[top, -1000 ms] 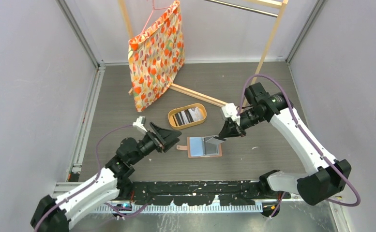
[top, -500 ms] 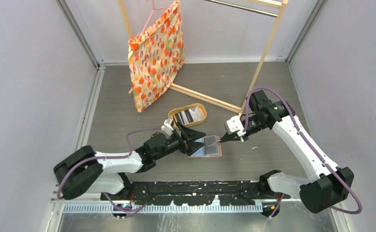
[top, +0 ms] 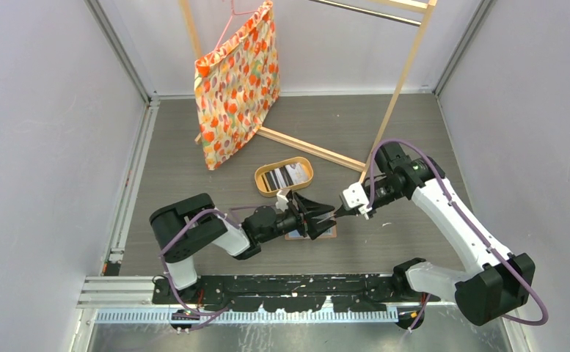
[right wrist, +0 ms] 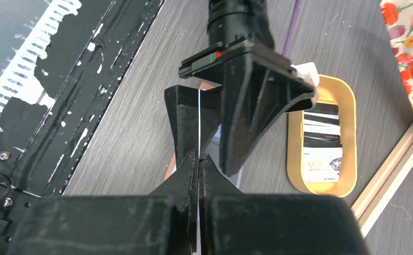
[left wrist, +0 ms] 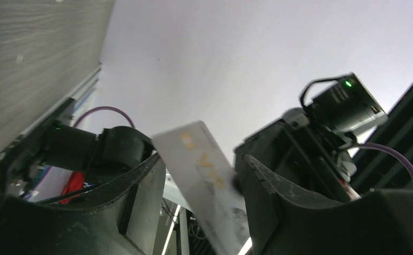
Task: Put the credit cards into the card holder
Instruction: Pick up the credit card from the storage box.
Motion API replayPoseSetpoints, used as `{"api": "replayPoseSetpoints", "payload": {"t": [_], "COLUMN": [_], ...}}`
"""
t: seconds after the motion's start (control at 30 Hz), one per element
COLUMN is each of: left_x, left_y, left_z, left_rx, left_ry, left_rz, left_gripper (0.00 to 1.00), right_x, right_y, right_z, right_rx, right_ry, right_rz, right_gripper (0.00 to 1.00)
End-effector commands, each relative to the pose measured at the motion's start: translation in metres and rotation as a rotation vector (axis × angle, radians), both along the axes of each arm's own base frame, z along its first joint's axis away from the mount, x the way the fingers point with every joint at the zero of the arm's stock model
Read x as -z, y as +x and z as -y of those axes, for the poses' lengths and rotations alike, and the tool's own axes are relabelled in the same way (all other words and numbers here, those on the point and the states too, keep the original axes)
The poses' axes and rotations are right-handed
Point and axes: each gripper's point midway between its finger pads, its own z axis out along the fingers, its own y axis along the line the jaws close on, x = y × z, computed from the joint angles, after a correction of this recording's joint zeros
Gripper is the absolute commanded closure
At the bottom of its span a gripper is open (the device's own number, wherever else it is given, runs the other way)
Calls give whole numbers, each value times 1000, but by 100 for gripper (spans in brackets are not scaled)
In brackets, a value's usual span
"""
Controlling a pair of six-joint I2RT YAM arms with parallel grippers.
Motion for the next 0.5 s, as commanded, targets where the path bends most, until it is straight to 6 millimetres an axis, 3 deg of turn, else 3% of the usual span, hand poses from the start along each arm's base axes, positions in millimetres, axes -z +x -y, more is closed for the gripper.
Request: {"api": "replayPoseSetpoints", "payload": {"t": [0.0, 0.1, 0.2, 0.4, 0.47], "left_x": [-55, -52, -46, -48, -48], "left_y": [-2, -3, -3, -3, -3], "left_z": [0, -4, -7, -9, -9], "left_rx": [10, 4, -3, -15, -15], "left_ry": [-180, -173, -159, -159, -158], "left_rz": [47, 42, 28, 41, 48], "left_gripper": [45, 46, 53, 94, 99], "right_x": [4, 5, 6, 8, 9], "right_y": [0, -1, -4, -14, -16], "right_z": [0, 1, 2, 2, 3], "right_rx": [-38, -45, -61, -106, -116], "right_ry": [0, -4, -3, 9, 12], "right_rz": [74, 81, 82, 75, 74], "right_gripper": [99, 99, 99, 96, 89]}}
